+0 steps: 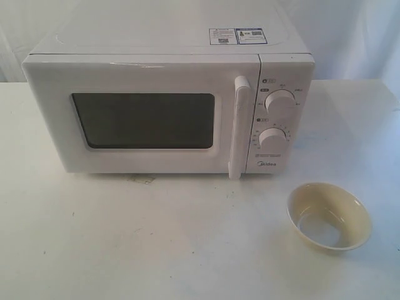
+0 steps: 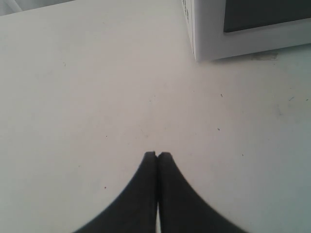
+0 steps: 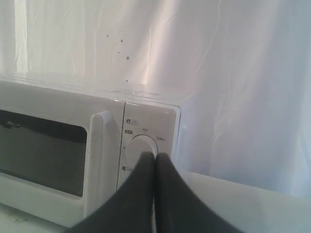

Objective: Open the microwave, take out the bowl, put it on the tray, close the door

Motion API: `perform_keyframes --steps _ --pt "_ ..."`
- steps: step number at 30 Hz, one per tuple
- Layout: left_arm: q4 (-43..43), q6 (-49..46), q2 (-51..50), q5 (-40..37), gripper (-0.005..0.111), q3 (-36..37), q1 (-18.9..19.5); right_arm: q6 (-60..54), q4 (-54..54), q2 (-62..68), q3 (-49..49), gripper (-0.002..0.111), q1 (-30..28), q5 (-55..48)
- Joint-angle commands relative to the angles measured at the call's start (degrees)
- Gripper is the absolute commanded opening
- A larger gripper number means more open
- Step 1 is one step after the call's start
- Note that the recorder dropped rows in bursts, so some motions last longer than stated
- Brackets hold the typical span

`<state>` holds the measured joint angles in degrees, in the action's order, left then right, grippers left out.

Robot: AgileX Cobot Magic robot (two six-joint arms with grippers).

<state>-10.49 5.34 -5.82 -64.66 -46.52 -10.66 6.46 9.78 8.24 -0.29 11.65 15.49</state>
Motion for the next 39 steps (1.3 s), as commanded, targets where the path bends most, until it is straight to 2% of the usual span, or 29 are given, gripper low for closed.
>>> perform_keyframes --steps 1,5,11,17,22,28,39 --pt "-0.26 0.37 0.4 -2.62 0.0 0.18 -0.32 -1.79 -4.37 -3.05 0.29 0.0 -0.32 -3.77" --pt "-0.26 0.37 0.4 -2.62 0.0 0.18 -0.32 -5.4 -10.36 -5.05 0.29 0.0 -0.32 -7.74" --pt "-0.26 0.37 0.4 -2.62 0.0 0.18 -0.32 -7.59 -10.21 -8.24 0.29 0.0 -0.32 -13.97" --pt "-0.26 0.37 0.4 -2.5 0.0 0.18 -0.32 -10.47 -10.21 -8.24 0.29 0.0 -0.32 -26.11" --pt "-0.26 0.37 0.4 -2.5 0.0 0.18 -0.32 -10.47 -9.78 -8.24 0.29 0.0 -0.56 -29.07" --pt "-0.26 0.37 0.51 -2.5 0.0 0.18 -0.32 -10.47 -9.78 -8.24 0.29 0.0 -8.95 -34.99" --pt "-0.26 0.37 0.51 -2.5 0.0 0.18 -0.32 -10.55 -9.78 -8.24 0.29 0.0 -11.15 -35.5"
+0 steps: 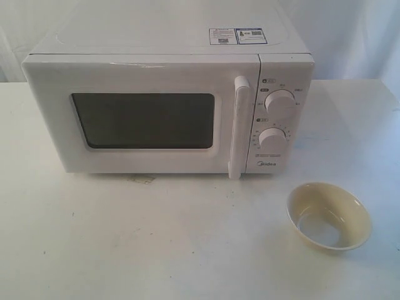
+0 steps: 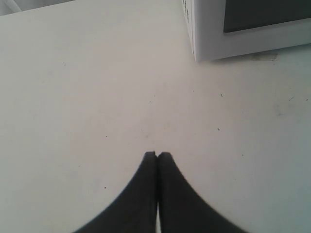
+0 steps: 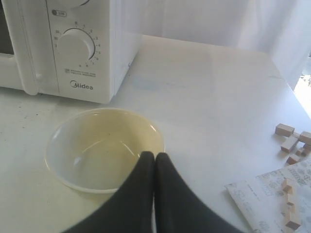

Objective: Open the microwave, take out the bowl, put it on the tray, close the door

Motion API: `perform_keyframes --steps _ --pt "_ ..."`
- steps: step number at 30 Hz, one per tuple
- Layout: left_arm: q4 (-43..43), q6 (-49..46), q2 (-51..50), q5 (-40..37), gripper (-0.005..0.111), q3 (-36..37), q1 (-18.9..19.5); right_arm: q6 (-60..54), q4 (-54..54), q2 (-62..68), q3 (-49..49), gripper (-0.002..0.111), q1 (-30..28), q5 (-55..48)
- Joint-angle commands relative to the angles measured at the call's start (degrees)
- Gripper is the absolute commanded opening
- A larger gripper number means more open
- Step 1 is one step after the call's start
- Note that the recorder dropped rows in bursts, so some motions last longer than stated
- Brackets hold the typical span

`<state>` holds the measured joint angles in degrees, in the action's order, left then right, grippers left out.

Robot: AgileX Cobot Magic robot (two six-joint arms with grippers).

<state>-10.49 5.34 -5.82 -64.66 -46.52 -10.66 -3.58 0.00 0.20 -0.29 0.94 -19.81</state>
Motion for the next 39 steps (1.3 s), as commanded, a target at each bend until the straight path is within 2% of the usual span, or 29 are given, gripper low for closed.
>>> perform_keyframes --steps 1,30,33,36,39 --pt "-0.26 0.37 0.51 -2.5 0.0 0.18 -0.32 -0.5 0.0 -0.2 0.29 0.0 -0.43 -0.2" --pt "-0.47 -0.75 0.49 -1.98 0.0 0.18 -0.32 -0.5 0.0 -0.2 0.29 0.0 -0.43 -0.2" --pt "-1.15 -2.61 0.89 6.31 0.0 2.38 0.27 -0.5 0.0 -0.2 0.29 0.0 -0.43 -0.2" --pt "-1.27 -2.88 1.73 23.48 0.0 8.54 3.73 -0.5 0.0 -0.2 0.29 0.0 -0.43 -0.2" --pt "-0.15 -2.45 1.99 44.62 0.0 19.35 7.74 -0.5 0.0 -0.2 0.29 0.0 -0.43 -0.2"
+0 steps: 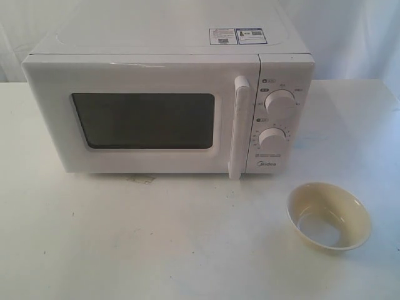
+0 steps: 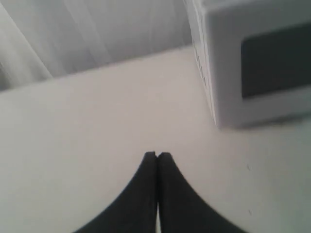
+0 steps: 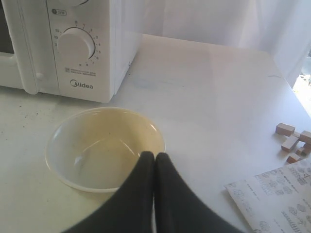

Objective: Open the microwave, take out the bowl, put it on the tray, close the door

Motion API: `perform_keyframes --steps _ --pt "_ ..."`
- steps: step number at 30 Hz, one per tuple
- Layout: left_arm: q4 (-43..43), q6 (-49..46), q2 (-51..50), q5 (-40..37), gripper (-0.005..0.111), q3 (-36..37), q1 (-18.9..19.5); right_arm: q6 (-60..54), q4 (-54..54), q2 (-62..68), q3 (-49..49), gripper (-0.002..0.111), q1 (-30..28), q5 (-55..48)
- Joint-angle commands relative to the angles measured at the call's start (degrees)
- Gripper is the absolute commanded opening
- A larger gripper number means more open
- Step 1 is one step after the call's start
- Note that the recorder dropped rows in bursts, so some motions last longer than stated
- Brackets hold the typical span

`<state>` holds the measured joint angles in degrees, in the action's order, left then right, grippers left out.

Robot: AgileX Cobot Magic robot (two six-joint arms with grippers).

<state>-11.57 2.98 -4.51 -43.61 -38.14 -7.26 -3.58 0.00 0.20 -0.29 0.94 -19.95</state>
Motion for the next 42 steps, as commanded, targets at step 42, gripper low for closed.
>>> perform_keyframes --steps 42 --pt "21.32 -3.39 4.51 30.76 0.0 38.14 6.67 -0.5 0.0 -0.2 0.29 0.0 -0.43 -0.06"
